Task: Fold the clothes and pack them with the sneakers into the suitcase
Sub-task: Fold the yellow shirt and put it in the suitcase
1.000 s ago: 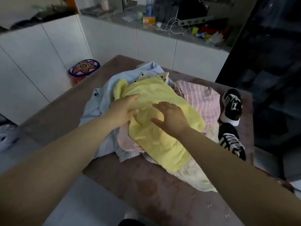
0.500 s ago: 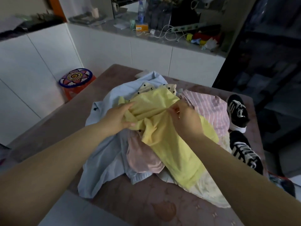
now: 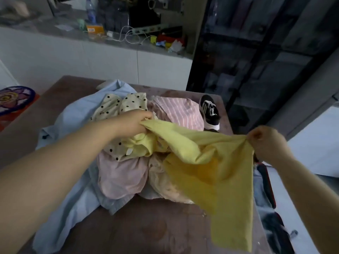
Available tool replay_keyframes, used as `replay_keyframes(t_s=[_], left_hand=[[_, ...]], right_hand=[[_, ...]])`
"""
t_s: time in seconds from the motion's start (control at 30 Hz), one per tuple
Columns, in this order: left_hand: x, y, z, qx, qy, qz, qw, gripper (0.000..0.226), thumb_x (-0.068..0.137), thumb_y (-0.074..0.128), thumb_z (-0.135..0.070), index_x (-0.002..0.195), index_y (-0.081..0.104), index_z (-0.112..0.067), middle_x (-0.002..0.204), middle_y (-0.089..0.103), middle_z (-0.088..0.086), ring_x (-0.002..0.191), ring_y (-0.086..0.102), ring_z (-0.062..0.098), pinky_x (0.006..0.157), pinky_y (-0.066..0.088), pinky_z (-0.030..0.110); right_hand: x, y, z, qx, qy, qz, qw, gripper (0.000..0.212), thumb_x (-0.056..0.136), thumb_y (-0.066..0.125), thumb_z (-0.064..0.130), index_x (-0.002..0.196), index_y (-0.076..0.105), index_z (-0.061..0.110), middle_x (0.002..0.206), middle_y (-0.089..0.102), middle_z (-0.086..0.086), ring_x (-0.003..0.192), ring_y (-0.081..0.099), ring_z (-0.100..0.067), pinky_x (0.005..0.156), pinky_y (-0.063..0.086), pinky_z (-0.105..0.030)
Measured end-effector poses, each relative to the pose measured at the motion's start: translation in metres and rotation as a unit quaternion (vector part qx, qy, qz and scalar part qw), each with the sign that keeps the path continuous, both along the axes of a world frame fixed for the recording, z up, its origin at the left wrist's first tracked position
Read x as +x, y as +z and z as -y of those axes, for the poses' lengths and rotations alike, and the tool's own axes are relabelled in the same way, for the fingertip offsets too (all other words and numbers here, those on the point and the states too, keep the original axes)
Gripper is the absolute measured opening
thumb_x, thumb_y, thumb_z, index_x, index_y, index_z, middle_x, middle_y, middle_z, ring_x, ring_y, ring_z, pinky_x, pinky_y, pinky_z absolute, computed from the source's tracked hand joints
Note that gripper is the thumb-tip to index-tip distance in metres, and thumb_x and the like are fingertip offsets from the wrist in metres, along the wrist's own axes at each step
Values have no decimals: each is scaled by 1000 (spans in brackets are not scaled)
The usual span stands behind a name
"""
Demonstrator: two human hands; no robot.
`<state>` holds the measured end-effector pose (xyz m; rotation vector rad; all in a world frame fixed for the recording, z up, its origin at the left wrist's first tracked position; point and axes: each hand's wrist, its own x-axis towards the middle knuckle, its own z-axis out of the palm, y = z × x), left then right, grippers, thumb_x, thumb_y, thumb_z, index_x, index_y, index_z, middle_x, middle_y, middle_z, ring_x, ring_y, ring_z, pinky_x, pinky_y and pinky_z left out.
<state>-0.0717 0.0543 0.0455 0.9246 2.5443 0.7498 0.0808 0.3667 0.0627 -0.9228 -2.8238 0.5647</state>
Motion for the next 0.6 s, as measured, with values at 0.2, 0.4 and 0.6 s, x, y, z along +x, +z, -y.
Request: replay_keyframes(t_s=[0.2,0.4,0.6], left_hand=[[25,46,-95,-68,-157,-5,985,24,85,52,-14,72,51,-34,82,56,-13,78,53,8,66,41,24],[13,64,-112,-27,-127,-41,991,43,76,66,-7,110,55,-29,104,58,-8,88,57,15,70,50,32],[-18,30,-73,96,17,-47,994,77,77,74,-22,140,31,-22,138,43,2,124,43,16,100,36,28]], right_hand=[[7,-18,64,-155,209,-32,965,45,82,64,45,123,54,31,113,57,14,98,54,-2,78,39,-16],[-10,1,60,-409,179,-55,893,8,83,68,23,89,66,18,81,71,0,67,67,-1,59,51,-12],[-38,-10,-3,-458,41,-151,875,18,88,63,26,94,65,9,87,72,-11,74,70,-22,63,55,-27]])
